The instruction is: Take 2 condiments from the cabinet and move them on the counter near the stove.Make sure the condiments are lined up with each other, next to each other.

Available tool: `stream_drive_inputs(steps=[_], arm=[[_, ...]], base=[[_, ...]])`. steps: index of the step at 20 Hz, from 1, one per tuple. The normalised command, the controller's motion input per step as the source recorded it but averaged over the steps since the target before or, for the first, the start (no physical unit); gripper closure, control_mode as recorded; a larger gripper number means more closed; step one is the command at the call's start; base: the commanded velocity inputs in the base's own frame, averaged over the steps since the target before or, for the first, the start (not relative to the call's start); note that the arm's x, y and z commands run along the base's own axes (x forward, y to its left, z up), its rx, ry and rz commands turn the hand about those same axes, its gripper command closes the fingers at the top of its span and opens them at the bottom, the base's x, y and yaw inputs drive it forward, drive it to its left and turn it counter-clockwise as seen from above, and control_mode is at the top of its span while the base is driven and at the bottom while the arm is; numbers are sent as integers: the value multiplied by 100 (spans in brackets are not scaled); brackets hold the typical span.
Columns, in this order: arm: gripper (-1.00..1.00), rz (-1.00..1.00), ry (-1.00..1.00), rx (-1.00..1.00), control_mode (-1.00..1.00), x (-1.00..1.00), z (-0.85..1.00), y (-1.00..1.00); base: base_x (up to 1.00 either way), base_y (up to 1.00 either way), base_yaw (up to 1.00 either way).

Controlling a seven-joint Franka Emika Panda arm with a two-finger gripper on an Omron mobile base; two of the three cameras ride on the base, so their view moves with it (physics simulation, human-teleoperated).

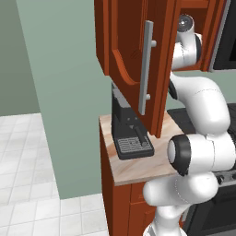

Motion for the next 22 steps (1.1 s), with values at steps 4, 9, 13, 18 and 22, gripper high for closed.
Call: stream_drive_inputs(steps=[4, 9, 13, 18, 22], arm=[[-100, -2, 0, 0, -100, 19, 0, 0], [-100, -2, 0, 0, -100, 14, 0, -2], [-100, -1, 0, 0, -100, 9, 0, -8], [-100, -1, 0, 0, -100, 3, 0, -15], [-100, -1, 0, 0, -100, 7, 0, -8]], base=[[0, 0, 0], [0, 0, 0], [0, 0, 0], [0, 0, 0], [0, 0, 0]])
